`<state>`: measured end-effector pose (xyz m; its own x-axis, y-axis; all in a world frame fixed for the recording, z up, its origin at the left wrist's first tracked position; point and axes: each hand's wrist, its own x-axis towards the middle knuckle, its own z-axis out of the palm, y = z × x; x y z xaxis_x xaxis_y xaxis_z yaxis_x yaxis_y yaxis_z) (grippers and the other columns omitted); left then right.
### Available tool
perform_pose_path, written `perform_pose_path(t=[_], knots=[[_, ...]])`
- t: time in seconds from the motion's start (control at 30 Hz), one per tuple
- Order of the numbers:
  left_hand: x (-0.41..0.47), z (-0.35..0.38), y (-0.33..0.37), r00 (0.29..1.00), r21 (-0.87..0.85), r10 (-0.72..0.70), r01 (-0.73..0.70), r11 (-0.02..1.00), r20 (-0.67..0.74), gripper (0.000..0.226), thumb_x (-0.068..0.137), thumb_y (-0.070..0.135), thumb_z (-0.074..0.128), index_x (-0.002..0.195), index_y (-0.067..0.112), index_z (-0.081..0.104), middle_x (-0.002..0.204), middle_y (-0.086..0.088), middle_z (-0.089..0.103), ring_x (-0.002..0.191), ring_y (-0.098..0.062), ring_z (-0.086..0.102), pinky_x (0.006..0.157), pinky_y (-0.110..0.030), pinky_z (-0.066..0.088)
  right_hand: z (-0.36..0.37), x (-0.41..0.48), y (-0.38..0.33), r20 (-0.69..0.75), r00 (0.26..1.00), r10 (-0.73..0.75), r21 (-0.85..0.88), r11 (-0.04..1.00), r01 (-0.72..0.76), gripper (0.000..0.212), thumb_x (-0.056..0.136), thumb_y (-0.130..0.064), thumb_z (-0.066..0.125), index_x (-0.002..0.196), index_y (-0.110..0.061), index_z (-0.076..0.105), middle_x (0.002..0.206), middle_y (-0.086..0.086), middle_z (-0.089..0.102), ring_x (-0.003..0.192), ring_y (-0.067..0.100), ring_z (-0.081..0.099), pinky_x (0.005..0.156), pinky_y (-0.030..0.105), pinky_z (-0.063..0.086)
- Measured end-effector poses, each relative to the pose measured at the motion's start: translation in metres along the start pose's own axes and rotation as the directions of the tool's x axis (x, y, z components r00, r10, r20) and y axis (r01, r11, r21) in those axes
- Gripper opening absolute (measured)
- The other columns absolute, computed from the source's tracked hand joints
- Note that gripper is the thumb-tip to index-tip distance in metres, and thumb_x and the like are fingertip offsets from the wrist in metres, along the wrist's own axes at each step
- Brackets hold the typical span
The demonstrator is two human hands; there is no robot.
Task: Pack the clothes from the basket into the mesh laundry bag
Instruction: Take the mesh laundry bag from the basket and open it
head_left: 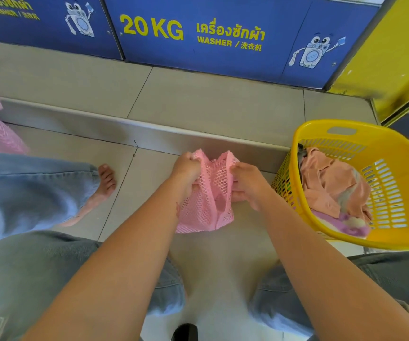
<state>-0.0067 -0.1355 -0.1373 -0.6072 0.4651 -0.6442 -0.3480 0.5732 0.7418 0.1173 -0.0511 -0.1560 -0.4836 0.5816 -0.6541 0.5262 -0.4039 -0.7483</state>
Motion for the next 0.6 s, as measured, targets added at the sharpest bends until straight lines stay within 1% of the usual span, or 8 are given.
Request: perform_pose_path(t=[0.1,0.17,0.23,0.33,0.43,0.47,0.53,0.6], knots=[[0.004,-0.013,0.004,0.996,-0.151,-0.027,0.015,0.988,-0.081,0.024,0.097,0.005,0.032,0.109,0.015,0.05,0.088,-0.01,0.052,0.068,-0.02,0.051,0.06,-0.028,0.042,-0.006,0.003,0.002,-0.166,0.985,-0.045,-0.049,0.998,0.038,0.025,0.099,-0.015,0.037,0.101,-0.01,0.061,0.084,0.011,0.063,0.072,0.024,0.058,0.066,0.038,0.047],[0.006,-0.021,0.007,0.997,-0.246,-0.045,0.03,0.969,-0.057,0.028,0.098,0.002,0.031,0.114,0.012,0.051,0.083,-0.008,0.05,0.06,-0.016,0.045,0.056,-0.027,0.036,-0.011,0.006,0.004,-0.249,0.965,-0.086,-0.111,0.992,0.06,0.021,0.095,-0.009,0.037,0.085,-0.01,0.055,0.077,0.011,0.054,0.071,0.022,0.05,0.063,0.037,0.038],[0.004,-0.029,0.011,0.999,-0.289,-0.026,0.019,0.957,-0.021,0.021,0.101,0.009,0.04,0.115,0.013,0.056,0.078,-0.006,0.055,0.056,-0.015,0.048,0.056,-0.027,0.038,-0.012,0.006,0.005,-0.305,0.946,-0.112,-0.158,0.985,0.066,0.022,0.095,-0.008,0.036,0.081,-0.013,0.053,0.077,0.009,0.055,0.072,0.022,0.05,0.062,0.037,0.037],[0.002,-0.039,0.02,0.996,-0.378,0.04,-0.005,0.926,0.085,0.025,0.1,0.017,0.052,0.123,0.012,0.059,0.084,-0.006,0.067,0.057,-0.015,0.065,0.056,-0.026,0.05,-0.013,0.001,0.002,-0.378,0.911,-0.168,-0.277,0.959,0.062,0.024,0.096,-0.009,0.036,0.095,-0.012,0.059,0.09,0.01,0.064,0.079,0.027,0.056,0.065,0.036,0.04],[0.003,-0.046,0.029,0.979,-0.432,0.11,-0.025,0.902,0.174,0.048,0.095,0.003,0.056,0.138,0.023,0.052,0.117,-0.012,0.065,0.065,-0.017,0.07,0.054,-0.027,0.054,-0.014,-0.005,-0.003,-0.441,0.865,-0.24,-0.382,0.922,0.062,0.028,0.099,-0.012,0.038,0.114,-0.012,0.061,0.105,0.01,0.066,0.092,0.03,0.058,0.072,0.032,0.041],[0.003,-0.048,0.031,0.973,-0.449,0.148,-0.054,0.892,0.176,0.058,0.092,-0.003,0.056,0.141,0.027,0.048,0.12,-0.013,0.061,0.064,-0.018,0.07,0.053,-0.027,0.054,-0.015,-0.007,-0.004,-0.463,0.848,-0.259,-0.407,0.912,0.056,0.029,0.099,-0.013,0.039,0.117,-0.013,0.061,0.11,0.011,0.066,0.097,0.032,0.06,0.075,0.032,0.042],[0.0,-0.05,0.04,0.965,-0.487,0.237,-0.154,0.86,0.112,0.071,0.088,-0.012,0.054,0.145,0.028,0.043,0.104,-0.014,0.058,0.053,-0.019,0.064,0.05,-0.026,0.052,-0.017,-0.01,-0.008,-0.496,0.823,-0.276,-0.454,0.891,0.025,0.03,0.099,-0.016,0.039,0.119,-0.013,0.061,0.117,0.013,0.066,0.106,0.035,0.06,0.077,0.032,0.04],[-0.003,-0.052,0.048,0.949,-0.519,0.314,-0.263,0.813,0.01,0.071,0.087,-0.015,0.05,0.142,0.03,0.047,0.085,-0.01,0.051,0.046,-0.015,0.053,0.049,-0.025,0.048,-0.019,-0.013,-0.011,-0.51,0.809,-0.29,-0.483,0.875,0.009,0.03,0.098,-0.017,0.038,0.119,-0.013,0.06,0.119,0.014,0.065,0.109,0.037,0.059,0.079,0.033,0.04]])
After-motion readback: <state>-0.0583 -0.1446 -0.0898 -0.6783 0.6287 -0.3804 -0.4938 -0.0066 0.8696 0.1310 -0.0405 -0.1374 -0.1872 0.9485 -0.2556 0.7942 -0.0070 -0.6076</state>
